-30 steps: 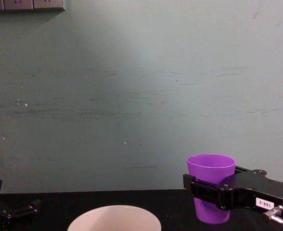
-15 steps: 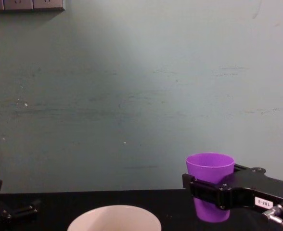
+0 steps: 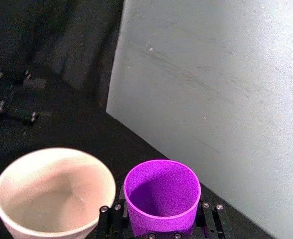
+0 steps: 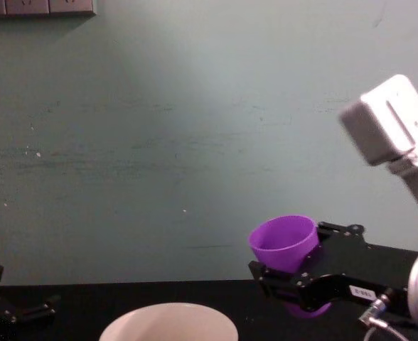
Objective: Pick up the cup and pour the mung beans from the cup into the bowl.
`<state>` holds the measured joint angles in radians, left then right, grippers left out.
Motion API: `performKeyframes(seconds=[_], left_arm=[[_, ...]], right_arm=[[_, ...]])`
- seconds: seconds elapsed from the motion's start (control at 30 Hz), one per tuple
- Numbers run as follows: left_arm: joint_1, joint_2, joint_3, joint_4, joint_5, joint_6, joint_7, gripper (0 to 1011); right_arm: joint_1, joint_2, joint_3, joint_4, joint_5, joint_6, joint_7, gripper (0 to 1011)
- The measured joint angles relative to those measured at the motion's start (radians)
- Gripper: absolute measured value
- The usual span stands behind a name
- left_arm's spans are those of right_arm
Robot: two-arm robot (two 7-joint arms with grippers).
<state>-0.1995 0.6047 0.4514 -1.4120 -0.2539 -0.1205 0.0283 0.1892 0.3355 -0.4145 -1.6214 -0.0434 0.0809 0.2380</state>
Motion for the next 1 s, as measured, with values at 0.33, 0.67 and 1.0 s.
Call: performKeyframes(seconds=[0.33, 0.67, 1.0], left_arm=[[0.0, 0.0, 0.0, 0.0, 0.0, 0.0, 0.0, 1000], [0.0, 0.0, 0.0, 0.0, 0.0, 0.0, 0.0, 1000], [0.0, 0.0, 0.0, 0.0, 0.0, 0.0, 0.0, 1000]], right_arm=[[0.085, 0.029, -0.097, -0.044, -0.206, 0.12, 0.027, 726], [0.181, 0.014, -0.173, 0.001, -0.341, 0.157, 0.079, 726], [0.206, -0.008, -0.237, 0.02, -0.491, 0.173, 0.05, 726]])
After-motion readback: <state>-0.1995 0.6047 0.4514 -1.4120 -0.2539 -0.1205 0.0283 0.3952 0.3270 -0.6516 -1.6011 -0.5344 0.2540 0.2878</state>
